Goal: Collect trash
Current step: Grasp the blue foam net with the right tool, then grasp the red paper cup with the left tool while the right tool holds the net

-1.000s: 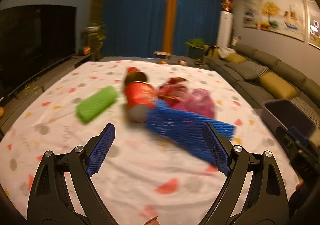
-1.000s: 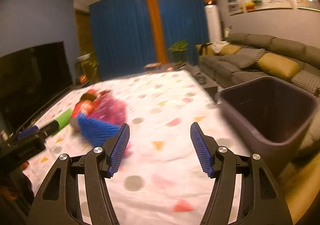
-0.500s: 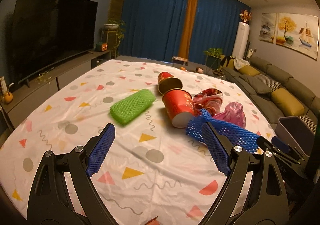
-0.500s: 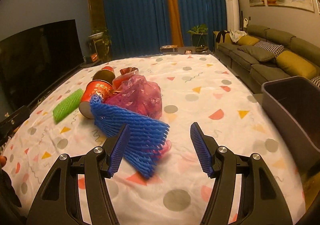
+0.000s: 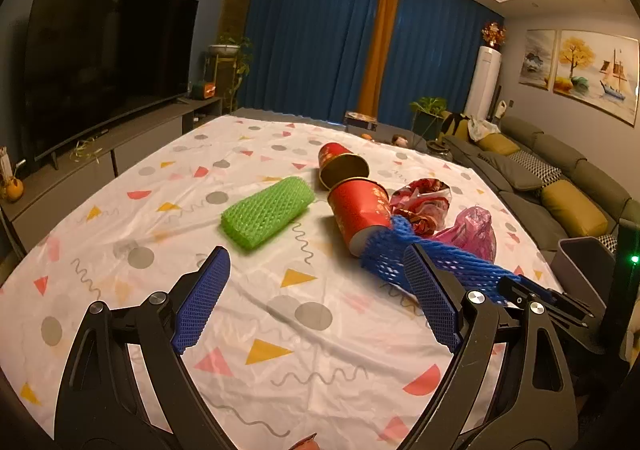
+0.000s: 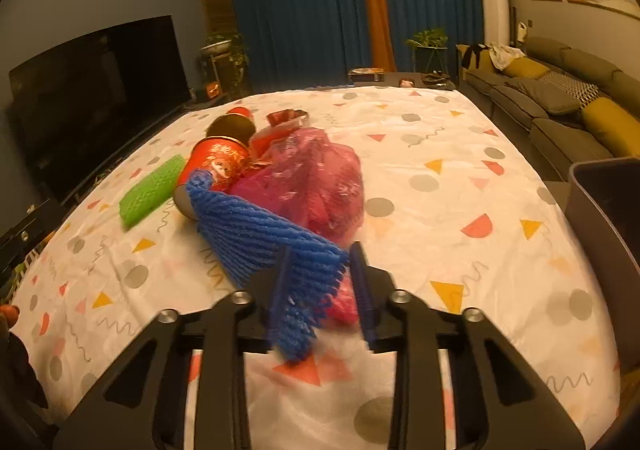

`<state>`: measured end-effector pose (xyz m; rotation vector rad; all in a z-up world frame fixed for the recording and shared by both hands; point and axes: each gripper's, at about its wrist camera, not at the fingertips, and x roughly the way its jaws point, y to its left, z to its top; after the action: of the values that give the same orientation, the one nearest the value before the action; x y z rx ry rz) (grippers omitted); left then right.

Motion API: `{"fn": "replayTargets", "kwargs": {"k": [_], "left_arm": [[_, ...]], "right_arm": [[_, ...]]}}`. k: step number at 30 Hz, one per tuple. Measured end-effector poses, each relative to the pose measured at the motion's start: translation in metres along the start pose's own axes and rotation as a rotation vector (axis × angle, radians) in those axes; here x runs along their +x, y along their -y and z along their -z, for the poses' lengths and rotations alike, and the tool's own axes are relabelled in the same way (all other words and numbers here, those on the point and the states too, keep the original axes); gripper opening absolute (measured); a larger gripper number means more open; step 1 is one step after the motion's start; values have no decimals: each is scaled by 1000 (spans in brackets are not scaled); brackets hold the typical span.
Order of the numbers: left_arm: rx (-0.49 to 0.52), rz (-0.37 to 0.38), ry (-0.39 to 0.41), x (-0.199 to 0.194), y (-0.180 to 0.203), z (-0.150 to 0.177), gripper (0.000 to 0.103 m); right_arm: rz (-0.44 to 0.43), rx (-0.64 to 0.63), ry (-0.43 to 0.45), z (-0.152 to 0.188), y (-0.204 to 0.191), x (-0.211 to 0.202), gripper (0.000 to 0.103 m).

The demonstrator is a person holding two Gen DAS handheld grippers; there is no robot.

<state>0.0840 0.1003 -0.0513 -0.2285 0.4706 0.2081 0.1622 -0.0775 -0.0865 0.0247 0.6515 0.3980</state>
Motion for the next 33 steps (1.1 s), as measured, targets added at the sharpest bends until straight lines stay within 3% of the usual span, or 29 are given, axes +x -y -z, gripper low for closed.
{"fn": "replayTargets", "kwargs": {"k": [4, 15, 23, 33], "left_arm": [[-4, -2, -3, 0, -1, 0, 87], [1, 5, -6, 0, 1, 3, 87], [18, 30, -39, 14, 11, 2, 87], [32, 54, -98, 65, 36, -16, 87]], "right_arm": [[-31, -38, 6, 3, -9, -6, 9], [-57, -74, 109, 10, -20, -54, 6], [-6, -38, 223, 8, -7, -100, 6], [96, 55, 322, 2, 22, -124, 6]]}}
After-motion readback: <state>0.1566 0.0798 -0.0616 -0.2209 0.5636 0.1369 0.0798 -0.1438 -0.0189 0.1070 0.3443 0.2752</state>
